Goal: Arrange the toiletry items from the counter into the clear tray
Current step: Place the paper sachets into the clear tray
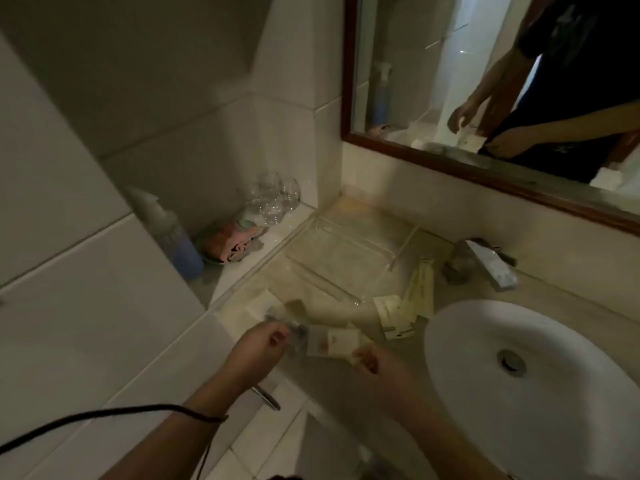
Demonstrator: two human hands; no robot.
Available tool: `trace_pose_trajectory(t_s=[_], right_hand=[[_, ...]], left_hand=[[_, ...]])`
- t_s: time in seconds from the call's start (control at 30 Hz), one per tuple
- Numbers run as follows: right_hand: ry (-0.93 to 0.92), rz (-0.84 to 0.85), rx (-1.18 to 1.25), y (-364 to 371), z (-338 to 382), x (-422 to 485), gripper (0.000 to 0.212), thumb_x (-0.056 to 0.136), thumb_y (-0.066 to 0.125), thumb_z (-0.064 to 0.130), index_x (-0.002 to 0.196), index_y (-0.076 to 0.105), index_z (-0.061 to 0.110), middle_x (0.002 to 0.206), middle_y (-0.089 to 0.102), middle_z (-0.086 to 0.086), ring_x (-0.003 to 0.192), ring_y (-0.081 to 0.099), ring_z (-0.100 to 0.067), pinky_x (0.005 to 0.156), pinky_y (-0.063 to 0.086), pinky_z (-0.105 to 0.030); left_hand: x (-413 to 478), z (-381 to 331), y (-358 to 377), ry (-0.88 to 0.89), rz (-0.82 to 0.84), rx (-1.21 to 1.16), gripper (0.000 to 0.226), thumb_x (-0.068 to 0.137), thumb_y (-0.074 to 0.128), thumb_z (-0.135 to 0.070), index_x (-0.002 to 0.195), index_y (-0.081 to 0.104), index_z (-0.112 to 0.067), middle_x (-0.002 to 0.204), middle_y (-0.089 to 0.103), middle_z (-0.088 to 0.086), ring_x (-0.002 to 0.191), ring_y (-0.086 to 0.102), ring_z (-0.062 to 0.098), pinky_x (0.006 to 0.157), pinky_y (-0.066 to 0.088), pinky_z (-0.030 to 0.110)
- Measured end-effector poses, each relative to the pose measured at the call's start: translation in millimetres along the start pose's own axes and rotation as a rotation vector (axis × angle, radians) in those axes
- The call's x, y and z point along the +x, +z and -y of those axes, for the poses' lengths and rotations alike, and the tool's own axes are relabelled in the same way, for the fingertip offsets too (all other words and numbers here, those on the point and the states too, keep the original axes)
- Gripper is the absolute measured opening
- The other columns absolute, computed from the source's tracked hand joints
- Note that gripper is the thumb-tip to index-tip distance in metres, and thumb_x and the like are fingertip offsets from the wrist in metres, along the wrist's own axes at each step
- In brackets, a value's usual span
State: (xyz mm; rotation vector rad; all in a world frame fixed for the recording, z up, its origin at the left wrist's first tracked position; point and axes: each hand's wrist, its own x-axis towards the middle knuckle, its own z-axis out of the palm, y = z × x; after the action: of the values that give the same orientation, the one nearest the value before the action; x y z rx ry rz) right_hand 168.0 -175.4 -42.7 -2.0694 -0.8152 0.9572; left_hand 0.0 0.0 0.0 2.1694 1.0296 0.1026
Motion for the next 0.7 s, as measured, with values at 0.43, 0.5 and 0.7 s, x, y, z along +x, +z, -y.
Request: trace_pose_trajectory(t_s=[0.43, 0.5, 0.7], right_hand=[[-0.032, -0.16, -0.571, -22.5, -12.4, 43.7, 0.052, 0.074, 0.063, 0.052, 0.12, 0.054, 0.029, 0.11, 0.063, 0.004, 0.094, 0.062, -0.018, 0.072, 0.043, -0.031], [-0.1, -0.184, -0.707, -19.4, -23.7, 44.3, 0.044, 0.07, 0.059, 0.054, 0.102, 0.06, 0.023, 0.09, 0.065, 0.0, 0.078, 0.063, -0.023, 0.066, 0.042, -0.033], [-0.031, -0.24, -0.416, -22.6, -33.7, 51.0, 0.038, 0.09, 0.049, 0.047, 0.065, 0.056, 0.02, 0.056, 0.034, 0.014, 0.054, 0.049, -0.012, 0.053, 0.043, -0.025]], left_hand=[[66.1, -31.0, 41.9, 0.258, 0.128, 0.357, 0.049, 0.08, 0.068, -0.034, 0.125, 0.055, -0.021, 0.128, 0.055, 0.001, 0.119, 0.049, 0.022, 0.099, 0.041, 0.034], [74.0, -32.0, 45.0, 0.252, 0.162, 0.357, 0.051, 0.081, 0.066, -0.037, 0.127, 0.054, -0.021, 0.131, 0.053, 0.001, 0.121, 0.047, 0.022, 0.101, 0.04, 0.037], [93.1, -34.0, 58.2, 0.281, 0.197, 0.269, 0.045, 0.082, 0.062, -0.034, 0.124, 0.056, -0.018, 0.129, 0.056, 0.004, 0.119, 0.05, 0.022, 0.1, 0.038, 0.032]])
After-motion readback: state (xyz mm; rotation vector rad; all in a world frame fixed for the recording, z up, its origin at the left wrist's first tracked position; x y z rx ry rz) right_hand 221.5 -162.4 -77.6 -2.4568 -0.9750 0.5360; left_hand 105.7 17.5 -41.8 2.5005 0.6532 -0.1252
